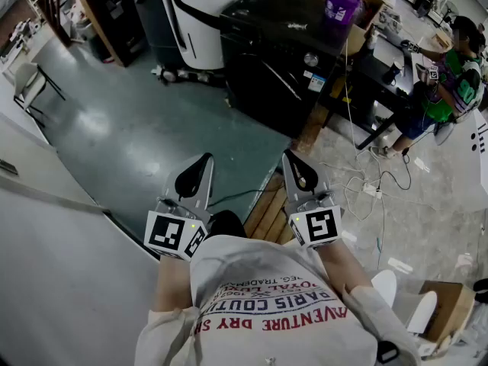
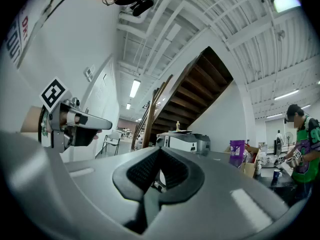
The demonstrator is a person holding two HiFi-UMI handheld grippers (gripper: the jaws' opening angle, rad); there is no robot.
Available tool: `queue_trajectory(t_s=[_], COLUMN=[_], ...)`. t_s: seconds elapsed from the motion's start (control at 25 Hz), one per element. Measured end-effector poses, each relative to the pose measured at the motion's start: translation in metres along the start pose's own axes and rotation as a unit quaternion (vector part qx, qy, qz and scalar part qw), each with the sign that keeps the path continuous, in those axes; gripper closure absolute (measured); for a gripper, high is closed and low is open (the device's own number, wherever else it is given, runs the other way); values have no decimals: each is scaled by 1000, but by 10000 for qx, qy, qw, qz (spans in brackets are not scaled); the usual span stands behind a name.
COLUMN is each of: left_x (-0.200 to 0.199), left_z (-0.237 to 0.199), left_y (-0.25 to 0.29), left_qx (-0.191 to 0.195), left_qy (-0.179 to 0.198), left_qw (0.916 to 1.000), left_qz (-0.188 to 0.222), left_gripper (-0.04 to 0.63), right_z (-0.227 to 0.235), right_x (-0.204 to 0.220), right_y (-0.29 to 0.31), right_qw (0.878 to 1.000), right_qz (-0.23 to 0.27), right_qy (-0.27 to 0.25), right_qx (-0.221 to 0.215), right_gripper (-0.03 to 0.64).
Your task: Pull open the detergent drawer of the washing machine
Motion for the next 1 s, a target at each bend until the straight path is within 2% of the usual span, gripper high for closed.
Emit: queue_trajectory(t_s=[0.52,0.6,0.64,0.68,0.72,0.8,1.0], left_x=[11,13,15,16,17,19,28], left_z=[10,11,10,8,7,4,-13], left_y=[1,3,4,5,7,10,27], left_qx=[102,-34,-192,-361,-481,-547,-377], left_qy=[-144,-242,-312,-382,-441,-511,-529], left_qw=[9998,9997,9993,9986,9978,9971,9979], left_qz=[-61,-19,27,74,104,97,-47], left_gripper=[591,591,572,396,286,282,282], right_z=[4,7,9,11,13,18,28], right_x=[2,4,5,6,7,9,17], right_y=[-8,-9,-9,-10,-10,-10,11], right_qw=[9999,9997,9996,9995,9994,9993,9983], right_qz=[-143,-153,-160,-172,-188,-212,-285], right_qy=[76,157,197,224,236,247,401], right_qx=[41,106,134,154,163,178,321], right_gripper=[617,615,615,615,615,615,615])
Point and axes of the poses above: the fingertips, and each gripper's own axes: y forward along the fingers, z to its right, x out of its underside, the point moved 10 cm from there along -y, backward along the fingers, and after that the axes turned 12 degrees about y, right-handed, at the moved point
